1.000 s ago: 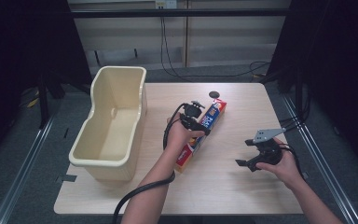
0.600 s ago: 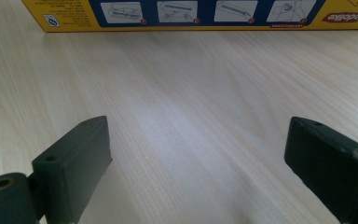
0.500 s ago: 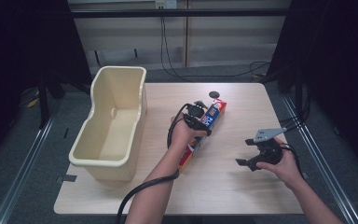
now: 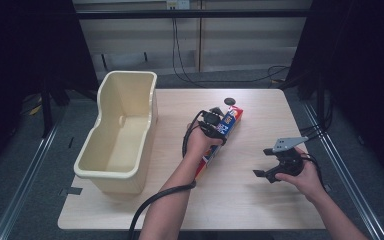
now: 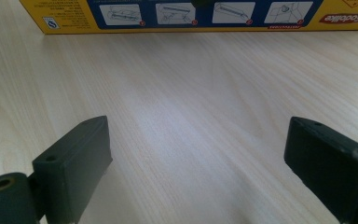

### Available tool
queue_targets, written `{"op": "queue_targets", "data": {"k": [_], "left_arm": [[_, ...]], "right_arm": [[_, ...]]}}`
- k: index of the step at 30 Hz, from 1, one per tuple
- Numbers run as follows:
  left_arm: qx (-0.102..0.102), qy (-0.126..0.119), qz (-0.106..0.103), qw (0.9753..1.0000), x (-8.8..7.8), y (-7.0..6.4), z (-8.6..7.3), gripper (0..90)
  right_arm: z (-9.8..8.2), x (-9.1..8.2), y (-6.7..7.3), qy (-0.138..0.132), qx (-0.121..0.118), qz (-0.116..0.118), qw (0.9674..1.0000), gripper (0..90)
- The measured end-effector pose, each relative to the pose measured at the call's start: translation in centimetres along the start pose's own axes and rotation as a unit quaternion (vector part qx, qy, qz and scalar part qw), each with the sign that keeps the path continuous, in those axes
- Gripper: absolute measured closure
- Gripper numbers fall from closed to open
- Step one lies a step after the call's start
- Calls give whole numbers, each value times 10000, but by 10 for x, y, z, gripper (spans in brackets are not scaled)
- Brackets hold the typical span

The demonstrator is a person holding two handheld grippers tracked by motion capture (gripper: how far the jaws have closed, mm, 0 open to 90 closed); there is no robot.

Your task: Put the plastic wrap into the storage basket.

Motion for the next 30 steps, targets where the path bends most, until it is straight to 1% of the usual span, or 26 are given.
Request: {"op": "queue_targets", "data": {"k": [3, 4, 5, 6, 7, 8, 9, 10, 11, 12, 13, 15, 16, 17, 19, 20, 21, 22, 23, 24, 25, 26, 27, 28, 29, 30], "left_arm": [[-99, 20, -31, 9999, 0, 1, 0, 348], [-170, 24, -30, 9998, -1, 1, 0, 353], [-183, 60, -20, 9998, -2, 1, 0, 360], [-239, 67, 16, 9997, -2, 1, -1, 366], [-228, 73, 36, 9997, -2, 1, -1, 371], [-301, 110, 25, 9995, -4, -1, -1, 376], [-252, 190, 49, 9995, -5, -1, -3, 379], [-254, 207, 79, 9994, -5, -2, -4, 381], [-230, 281, 46, 9993, -7, -3, -5, 381], [-217, 271, 105, 9993, -6, -3, -5, 380], [-233, 251, 109, 9994, -6, -3, -5, 378], [-214, 312, 96, 9992, -5, -4, -5, 370], [-268, 306, 93, 9991, -4, -5, -4, 364], [-214, 311, 78, 9993, -3, -4, -4, 360], [-262, 342, 95, 9990, -1, -4, -3, 355], [-298, 287, 115, 9991, 1, -4, -3, 354], [-271, 339, 109, 9990, 2, -4, -3, 352], [-349, 337, 142, 9987, 3, -5, -2, 352], [-330, 451, 132, 9983, 2, -4, -2, 357], [-294, 427, 184, 9985, 3, -5, -1, 364], [-345, 473, 234, 9980, 2, -5, 0, 375], [-314, 524, 302, 9977, 0, -4, 0, 395], [-379, 601, 306, 9970, -1, -5, 0, 401], [-384, 663, 285, 9967, -1, -5, -1, 403], [-431, 714, 223, 9963, -3, -6, -1, 403], [-493, 714, 168, 9961, -4, -6, -2, 404]], "right_arm": [[0, 0, 0, 3, -13, 8, 10000, 69], [0, 1, 1, -5, -10, 25, 10000, 69], [0, 0, 0, -1, 0, 7, 10000, 69], [0, 0, 0, -1, 2, 9, 10000, 69], [0, 0, 0, 0, 3, 10, 10000, 69], [0, 0, 0, 0, 3, 8, 10000, 70], [0, 0, 0, -1, 10, 6, 10000, 70], [0, 0, 0, -8, 12, 4, 10000, 70], [0, 0, 0, -18, 35, -5, 10000, 70], [0, 0, 0, -19, 36, -5, 10000, 70], [0, 0, 0, -19, 37, -13, 10000, 70], [1, 0, 0, -9, 27, -14, 10000, 70], [1, 0, 0, -10, 27, -21, 10000, 70], [1, 0, 0, -14, 20, -19, 10000, 70], [1, 0, 0, -17, 13, -17, 10000, 70], [1, 0, 0, -12, 22, -18, 10000, 70], [1, 0, 0, -24, 10, -2, 10000, 70], [1, 0, 1, -42, 17, 24, 10000, 70], [1, 0, 0, -34, 19, 1, 10000, 70], [1, 1, 0, -28, 20, 1, 10000, 70], [1, 1, 0, -28, 20, -3, 10000, 70], [1, 1, 0, -32, 18, 4, 10000, 71], [1, 1, 1, -29, 25, 5, 10000, 71], [1, 1, 1, -21, 33, 8, 10000, 72], [1, 1, 1, -13, 32, 14, 10000, 72], [2, 1, 2, -37, 13, 29, 10000, 73]]}}
Point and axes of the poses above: each handheld gripper's, and its own axes: x roughly forward along the jaws, z roughly out of its top, y roughly to its left, the point moved 6 cm from there along x, roughly forward along the jaws, and after that the axes turned 3 degrees about x, right-handed, at the moved point
